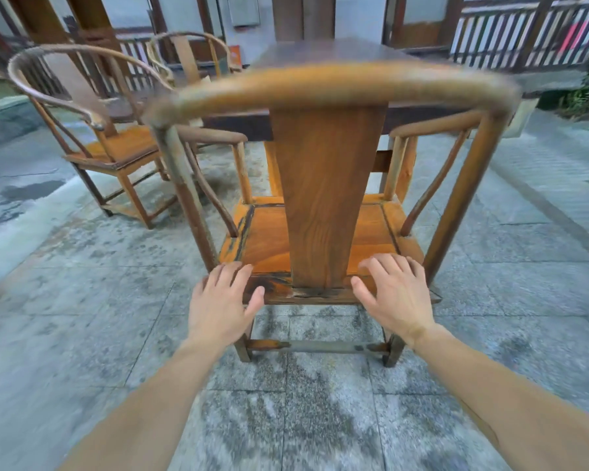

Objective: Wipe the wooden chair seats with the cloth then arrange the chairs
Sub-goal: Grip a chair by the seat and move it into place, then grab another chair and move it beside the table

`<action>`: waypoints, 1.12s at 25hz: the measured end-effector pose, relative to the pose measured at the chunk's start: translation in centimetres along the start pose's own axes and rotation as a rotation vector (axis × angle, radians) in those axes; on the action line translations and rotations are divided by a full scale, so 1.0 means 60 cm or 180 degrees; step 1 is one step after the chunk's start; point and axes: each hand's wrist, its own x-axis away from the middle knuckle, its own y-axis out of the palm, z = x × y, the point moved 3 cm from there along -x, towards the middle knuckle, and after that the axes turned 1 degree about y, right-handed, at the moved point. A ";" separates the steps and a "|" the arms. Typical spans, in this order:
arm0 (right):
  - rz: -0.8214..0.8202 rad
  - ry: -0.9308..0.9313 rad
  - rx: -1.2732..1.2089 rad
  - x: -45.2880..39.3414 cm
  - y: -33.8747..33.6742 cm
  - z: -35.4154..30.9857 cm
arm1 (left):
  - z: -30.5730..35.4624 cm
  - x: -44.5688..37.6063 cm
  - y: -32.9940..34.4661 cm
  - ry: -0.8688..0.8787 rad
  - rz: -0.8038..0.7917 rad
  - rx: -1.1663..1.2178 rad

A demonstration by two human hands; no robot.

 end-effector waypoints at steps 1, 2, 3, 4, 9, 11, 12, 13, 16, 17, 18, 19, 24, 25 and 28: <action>-0.0016 -0.0029 -0.0016 0.005 -0.062 -0.026 | 0.010 0.011 -0.063 0.0129 0.0056 -0.0011; -0.0002 -0.0077 -0.0017 0.009 -0.126 -0.053 | 0.017 0.019 -0.129 0.0239 0.0147 0.0005; 0.0011 -0.0116 -0.0023 0.013 -0.196 -0.078 | 0.023 0.024 -0.206 0.0273 0.0214 0.0100; 0.0034 -0.0139 -0.0047 0.018 -0.266 -0.100 | 0.032 0.026 -0.281 0.0322 0.0310 0.0216; 0.0282 -0.0182 -0.0303 0.038 -0.589 -0.212 | 0.030 0.048 -0.633 0.0523 0.0750 0.0535; 0.0488 -0.0306 -0.0292 0.052 -0.682 -0.249 | 0.022 0.066 -0.731 0.0583 0.0756 0.0556; 0.0638 -0.0403 -0.0284 0.061 -0.723 -0.269 | 0.014 0.080 -0.776 0.0588 0.0824 0.0553; 0.0749 -0.0466 -0.0295 0.070 -0.767 -0.294 | 0.003 0.097 -0.824 0.0549 0.0918 0.0583; 0.0946 -0.0642 -0.0296 0.090 -0.839 -0.343 | -0.029 0.140 -0.906 0.0533 0.1307 0.0583; 0.1002 -0.0680 -0.0294 0.093 -0.851 -0.356 | -0.037 0.150 -0.922 0.0532 0.1422 0.0569; 0.1058 -0.0724 -0.0298 0.095 -0.863 -0.368 | -0.045 0.159 -0.937 0.0520 0.1534 0.0545; 0.1085 -0.0769 -0.0322 0.097 -0.872 -0.379 | -0.051 0.169 -0.950 0.0502 0.1614 0.0525; 0.1255 -0.0983 -0.0394 0.087 -0.904 -0.425 | -0.087 0.193 -0.990 0.0454 0.1882 0.0404; 0.1275 -0.1017 -0.0407 0.084 -0.906 -0.435 | -0.096 0.195 -0.996 0.0440 0.1918 0.0390; 0.1301 -0.1200 -0.0427 0.073 -0.902 -0.480 | -0.135 0.210 -1.014 0.0421 0.2021 0.0228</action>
